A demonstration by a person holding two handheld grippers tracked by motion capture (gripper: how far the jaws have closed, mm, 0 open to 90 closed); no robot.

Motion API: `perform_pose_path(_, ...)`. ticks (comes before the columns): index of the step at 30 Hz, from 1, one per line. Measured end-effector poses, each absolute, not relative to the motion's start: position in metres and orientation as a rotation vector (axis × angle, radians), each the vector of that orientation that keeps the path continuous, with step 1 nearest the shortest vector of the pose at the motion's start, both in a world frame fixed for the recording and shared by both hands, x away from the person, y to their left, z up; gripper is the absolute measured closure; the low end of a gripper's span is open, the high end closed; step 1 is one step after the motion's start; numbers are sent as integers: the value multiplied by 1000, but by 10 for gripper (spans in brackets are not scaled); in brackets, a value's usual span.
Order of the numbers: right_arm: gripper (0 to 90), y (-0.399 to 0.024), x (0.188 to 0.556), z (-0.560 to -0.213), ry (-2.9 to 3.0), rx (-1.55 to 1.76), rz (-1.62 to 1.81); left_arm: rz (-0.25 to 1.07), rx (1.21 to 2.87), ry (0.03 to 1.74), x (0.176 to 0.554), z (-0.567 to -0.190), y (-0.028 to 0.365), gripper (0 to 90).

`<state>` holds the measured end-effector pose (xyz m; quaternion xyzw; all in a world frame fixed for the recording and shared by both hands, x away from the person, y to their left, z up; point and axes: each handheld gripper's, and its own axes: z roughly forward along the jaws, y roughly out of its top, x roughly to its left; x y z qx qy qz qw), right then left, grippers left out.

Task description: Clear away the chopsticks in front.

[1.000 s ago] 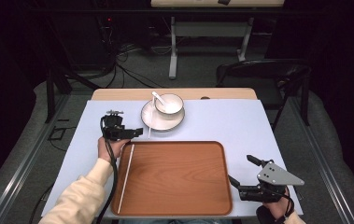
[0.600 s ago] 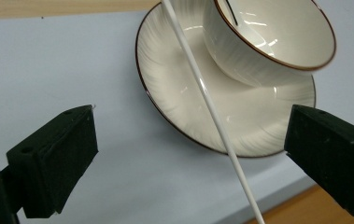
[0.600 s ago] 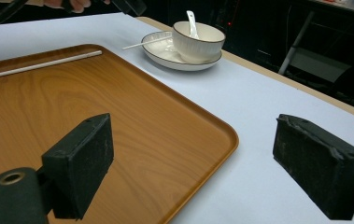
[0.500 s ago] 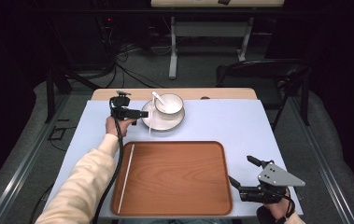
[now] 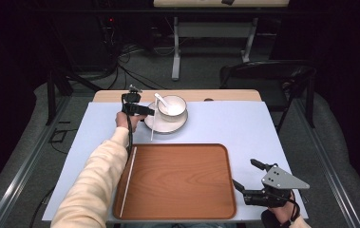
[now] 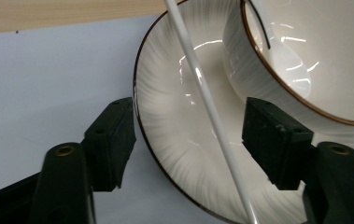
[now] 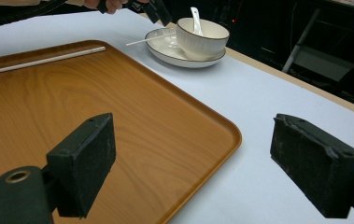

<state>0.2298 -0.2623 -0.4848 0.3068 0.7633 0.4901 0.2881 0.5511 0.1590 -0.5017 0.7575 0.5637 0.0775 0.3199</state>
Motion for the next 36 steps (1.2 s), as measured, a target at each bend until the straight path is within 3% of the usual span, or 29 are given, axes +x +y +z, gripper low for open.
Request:
perform_pose_path(10,136,-262,230,-485,2042,821,1305,183,2036,1473,566,-509,146,586)
perform_pose_path(18,138,-262,230,-485,2045,826,1301,229,2011,1527,572,-514,142,611)
perform_pose_path(28,139,-262,230,-485,2047,826,1298,240,1979,1567,575,-517,140,726)
perform_pose_path(36,139,-262,230,-485,2044,827,1299,272,1985,1605,578,-522,138,730)
